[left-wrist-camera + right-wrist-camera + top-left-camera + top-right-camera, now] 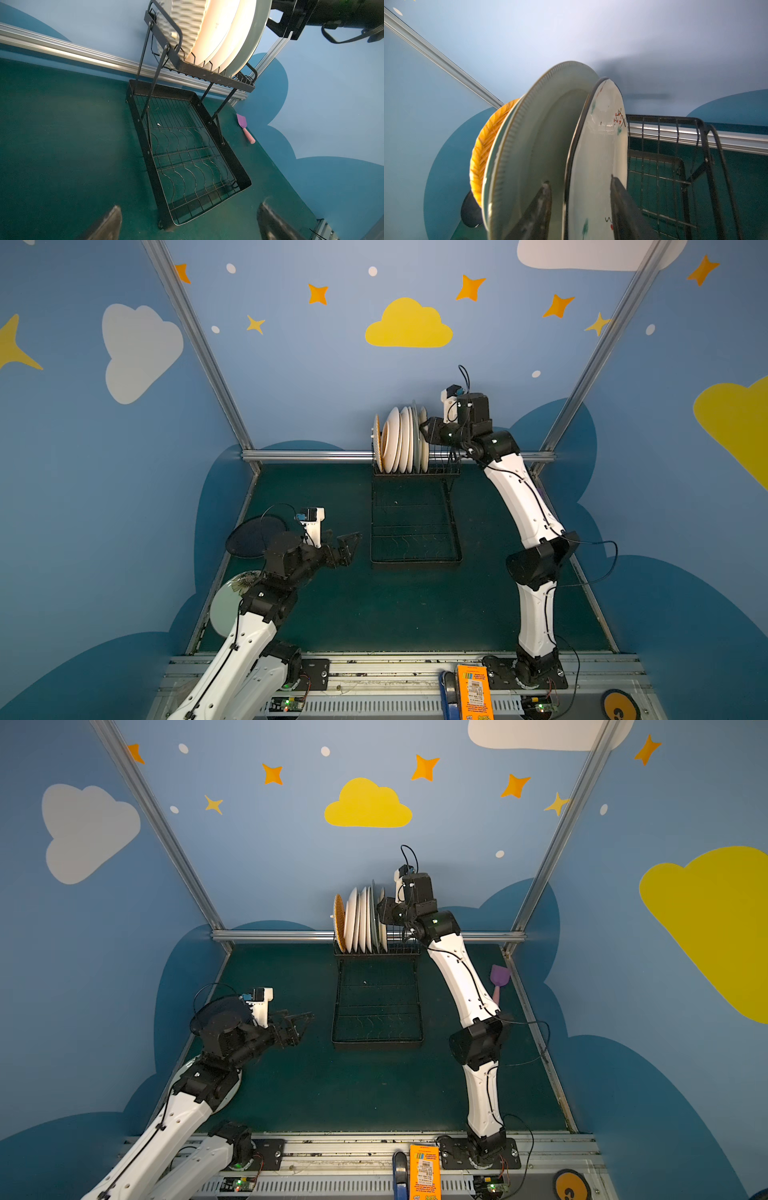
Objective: Load the plates into the dish rack
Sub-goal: 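Open and withdraw right gripper while left gripper moves to the navy plate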
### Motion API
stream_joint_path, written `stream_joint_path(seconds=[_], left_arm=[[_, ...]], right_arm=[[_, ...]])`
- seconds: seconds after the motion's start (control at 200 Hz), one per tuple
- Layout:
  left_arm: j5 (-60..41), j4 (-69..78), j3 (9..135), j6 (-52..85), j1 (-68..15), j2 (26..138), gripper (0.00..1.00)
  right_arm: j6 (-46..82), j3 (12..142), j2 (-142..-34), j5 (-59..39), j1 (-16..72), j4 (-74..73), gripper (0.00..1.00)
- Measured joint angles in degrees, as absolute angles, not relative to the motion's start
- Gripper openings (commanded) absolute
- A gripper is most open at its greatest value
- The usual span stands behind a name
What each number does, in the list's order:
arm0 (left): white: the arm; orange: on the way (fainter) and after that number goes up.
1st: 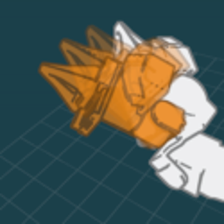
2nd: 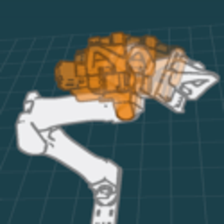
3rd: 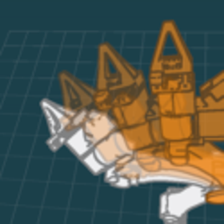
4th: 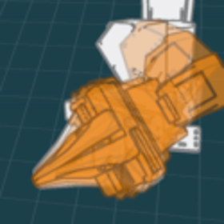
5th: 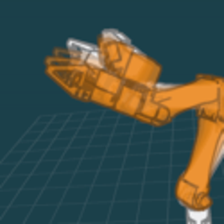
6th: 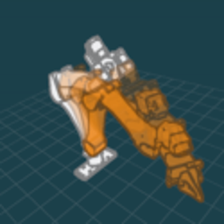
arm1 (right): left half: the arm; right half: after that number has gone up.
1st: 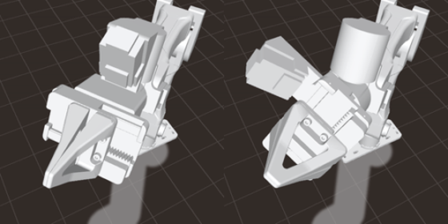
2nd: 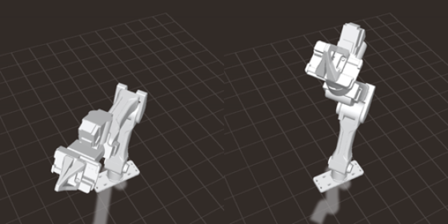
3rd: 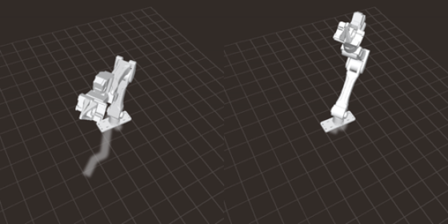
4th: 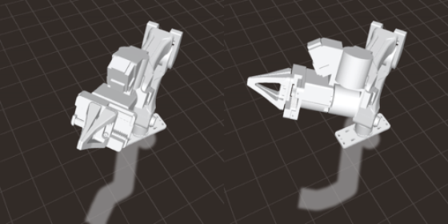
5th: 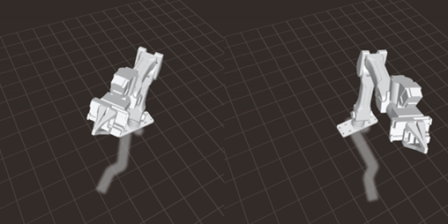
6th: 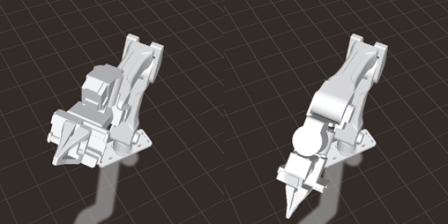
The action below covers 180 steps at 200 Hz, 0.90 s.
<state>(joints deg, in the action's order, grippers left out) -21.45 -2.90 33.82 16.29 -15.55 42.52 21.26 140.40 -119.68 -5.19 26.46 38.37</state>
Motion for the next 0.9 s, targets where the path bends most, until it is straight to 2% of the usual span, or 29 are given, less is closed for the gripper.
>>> stream_joint_path(seconds=[0.285,0.576,0.676,0.801,0.901], left_arm=[[-18.7,-5.2,33.8,17.3,-16.3,41.3,1.00],[-7.7,-18.2,35.6,29.6,-14.7,36.4,1.00],[-6.8,-24.1,36.5,36.5,-7.9,36.2,1.00],[-12.5,-26.0,35.0,45.3,6.6,38.1,1.00],[-15.8,-23.9,32.7,51.5,14.2,41.0,1.00]], right_arm=[[21.7,130.3,-109.2,-4.9,26.4,37.0,0.59],[21.8,107.6,-90.5,-3.7,25.9,31.0,0.70],[22.2,97.5,-83.4,-3.9,25.8,28.4,0.74],[23.4,86.5,-76.8,-5.3,26.0,24.9,0.80],[23.9,79.3,-73.3,-6.5,26.6,23.0,0.85]])
